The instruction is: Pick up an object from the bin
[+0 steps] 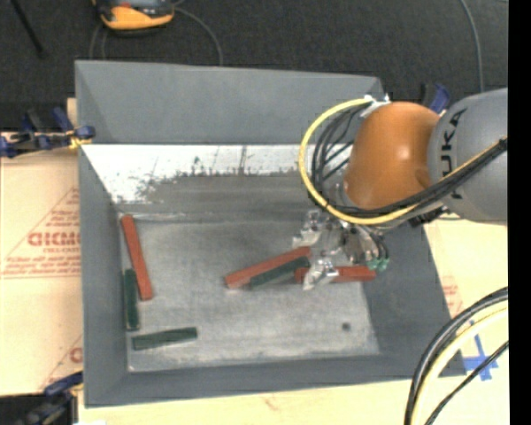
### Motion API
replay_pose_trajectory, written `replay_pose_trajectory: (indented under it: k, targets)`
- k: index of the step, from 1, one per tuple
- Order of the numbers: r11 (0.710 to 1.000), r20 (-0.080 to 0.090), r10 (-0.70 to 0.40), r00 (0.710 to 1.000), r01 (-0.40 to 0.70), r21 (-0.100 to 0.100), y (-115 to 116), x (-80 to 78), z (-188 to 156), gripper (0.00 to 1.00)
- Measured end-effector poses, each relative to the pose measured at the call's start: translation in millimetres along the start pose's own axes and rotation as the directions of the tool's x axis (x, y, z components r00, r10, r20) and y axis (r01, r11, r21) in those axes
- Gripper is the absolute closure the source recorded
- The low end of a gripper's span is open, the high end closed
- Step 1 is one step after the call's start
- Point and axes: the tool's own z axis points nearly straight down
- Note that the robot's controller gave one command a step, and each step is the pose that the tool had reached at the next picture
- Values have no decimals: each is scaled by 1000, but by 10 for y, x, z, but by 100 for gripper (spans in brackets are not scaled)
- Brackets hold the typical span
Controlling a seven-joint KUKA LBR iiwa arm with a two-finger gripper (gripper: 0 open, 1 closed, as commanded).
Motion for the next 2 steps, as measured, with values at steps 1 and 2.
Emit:
replay_pose_trajectory:
  k: [1,2]
  targets:
    - [979,-6,204,979,-204,-1,-204,-36,-225,100]
    - [990,-6,139,990,-139,2,-315,-10,-683,100]
